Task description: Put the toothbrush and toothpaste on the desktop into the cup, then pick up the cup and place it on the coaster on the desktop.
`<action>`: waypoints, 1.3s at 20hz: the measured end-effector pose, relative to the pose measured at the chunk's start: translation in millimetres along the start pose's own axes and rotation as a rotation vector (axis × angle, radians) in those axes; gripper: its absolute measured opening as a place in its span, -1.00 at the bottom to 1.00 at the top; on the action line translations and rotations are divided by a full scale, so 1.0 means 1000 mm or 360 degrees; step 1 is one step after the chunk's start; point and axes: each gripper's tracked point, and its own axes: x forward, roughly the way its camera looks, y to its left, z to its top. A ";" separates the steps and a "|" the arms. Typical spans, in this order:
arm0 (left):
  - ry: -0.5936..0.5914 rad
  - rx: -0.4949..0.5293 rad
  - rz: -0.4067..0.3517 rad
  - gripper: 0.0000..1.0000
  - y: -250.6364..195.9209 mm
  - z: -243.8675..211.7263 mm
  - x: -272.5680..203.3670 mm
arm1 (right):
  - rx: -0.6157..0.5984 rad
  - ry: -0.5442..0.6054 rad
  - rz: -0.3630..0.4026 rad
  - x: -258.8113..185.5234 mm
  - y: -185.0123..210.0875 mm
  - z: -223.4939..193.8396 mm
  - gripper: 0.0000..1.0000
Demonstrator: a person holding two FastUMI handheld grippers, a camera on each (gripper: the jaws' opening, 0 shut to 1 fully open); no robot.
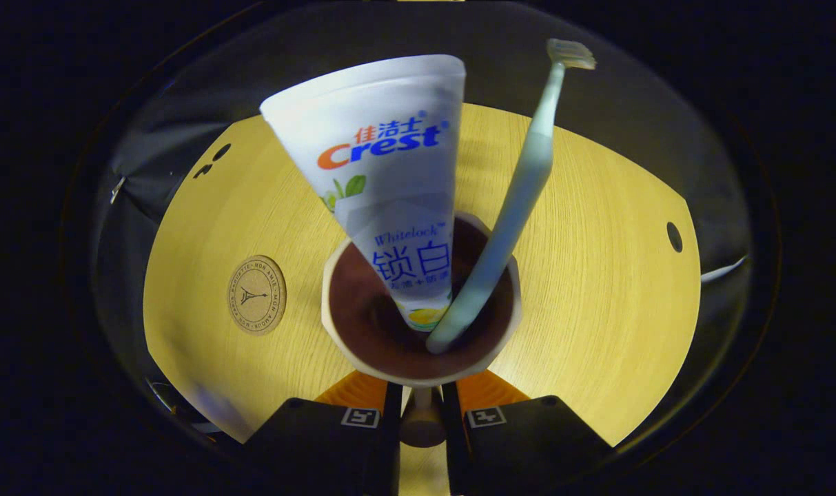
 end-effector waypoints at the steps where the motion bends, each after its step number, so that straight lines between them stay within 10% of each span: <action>1: 0.0009 0.0000 0.0005 0.96 0.001 -0.002 -0.001 | -0.0008 -0.0008 0.0007 0.000 0.001 0.000 -0.39; 15: 0.0059 0.0074 -0.0052 0.96 0.002 -0.027 -0.006 | -0.0165 -0.0165 0.0034 -0.033 0.026 0.011 -0.42; 26: 0.0082 0.0089 -0.0062 0.96 0.024 -0.029 -0.018 | -0.0332 -0.0173 0.0161 -0.044 0.133 0.027 -0.43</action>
